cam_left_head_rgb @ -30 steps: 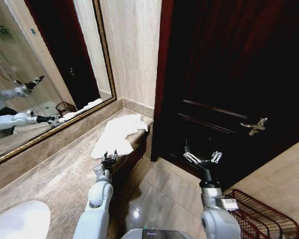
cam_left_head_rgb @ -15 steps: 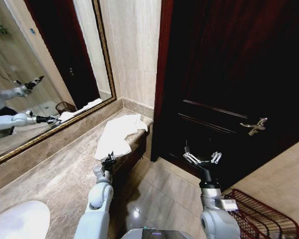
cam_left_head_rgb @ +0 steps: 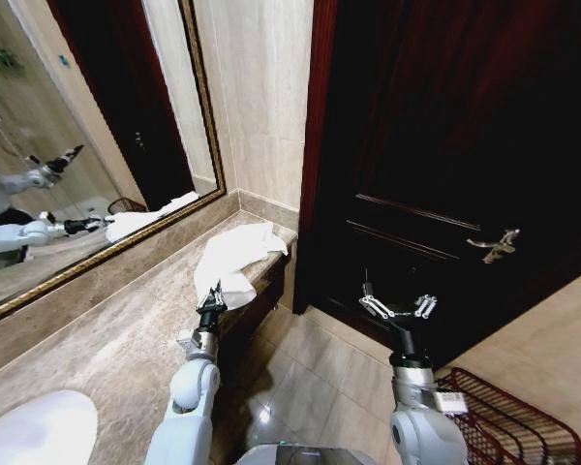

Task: Discard the used towel into the hamper.

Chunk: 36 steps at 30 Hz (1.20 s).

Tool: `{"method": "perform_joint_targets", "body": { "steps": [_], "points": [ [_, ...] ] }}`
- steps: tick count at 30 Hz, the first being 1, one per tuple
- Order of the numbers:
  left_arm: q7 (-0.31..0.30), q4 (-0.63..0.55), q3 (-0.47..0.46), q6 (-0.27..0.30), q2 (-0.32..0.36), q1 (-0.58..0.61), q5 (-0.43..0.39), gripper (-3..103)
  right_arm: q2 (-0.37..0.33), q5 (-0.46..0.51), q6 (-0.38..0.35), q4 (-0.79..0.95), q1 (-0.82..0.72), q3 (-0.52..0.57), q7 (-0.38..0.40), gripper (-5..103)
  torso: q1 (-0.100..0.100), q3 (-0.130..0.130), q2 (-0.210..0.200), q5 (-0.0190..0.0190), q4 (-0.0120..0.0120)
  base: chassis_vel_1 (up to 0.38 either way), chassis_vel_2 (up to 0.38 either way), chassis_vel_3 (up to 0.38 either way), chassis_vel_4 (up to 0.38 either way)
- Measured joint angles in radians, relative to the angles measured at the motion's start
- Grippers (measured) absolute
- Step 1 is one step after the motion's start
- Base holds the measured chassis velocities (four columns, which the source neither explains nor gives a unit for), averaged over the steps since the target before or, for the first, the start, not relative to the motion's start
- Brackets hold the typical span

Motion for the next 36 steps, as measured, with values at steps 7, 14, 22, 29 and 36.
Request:
{"method": "perform_joint_targets", "body": {
  "steps": [7, 14, 22, 29, 36],
  "points": [
    [0.005, -0.174, -0.002, -0.052, -0.021, 0.082, -0.005, 4, -0.001, -0.003, 0.001, 0.017, -0.007, 0.001, 0.005, 100, 0.0, 0.0, 0.0, 0.0001, 0.0, 0.0, 0.0, 0.0, 0.0],
    [0.028, -0.323, -0.032, -0.136, -0.022, 0.158, -0.008, 4, 0.0, -0.051, -0.003, 0.058, -0.012, 0.005, 0.042, 100, 0.0, 0.0, 0.0, 0.0, 0.0, 0.0, 0.0, 0.0, 0.0],
    [0.03, -0.406, -0.037, -0.11, -0.022, 0.194, 0.022, 4, 0.004, -0.073, 0.007, 0.081, -0.017, 0.01, 0.062, 100, 0.0, 0.0, 0.0, 0.0, 0.0, 0.0, 0.0, 0.0, 0.0],
    [0.057, -0.423, -0.018, -0.112, -0.021, 0.211, 0.052, 4, 0.018, -0.089, 0.017, 0.092, -0.02, 0.009, 0.075, 100, 0.0, 0.0, 0.0, 0.0, 0.0001, 0.0, 0.0, 0.0, 0.0],
    [0.082, -0.431, -0.011, -0.103, -0.021, 0.21, 0.06, 4, 0.02, -0.125, 0.026, 0.089, -0.031, 0.013, 0.092, 100, 0.0, 0.0, 0.0, 0.0, 0.0, -0.013, -0.015, -0.018, -0.012]
  ]
}}
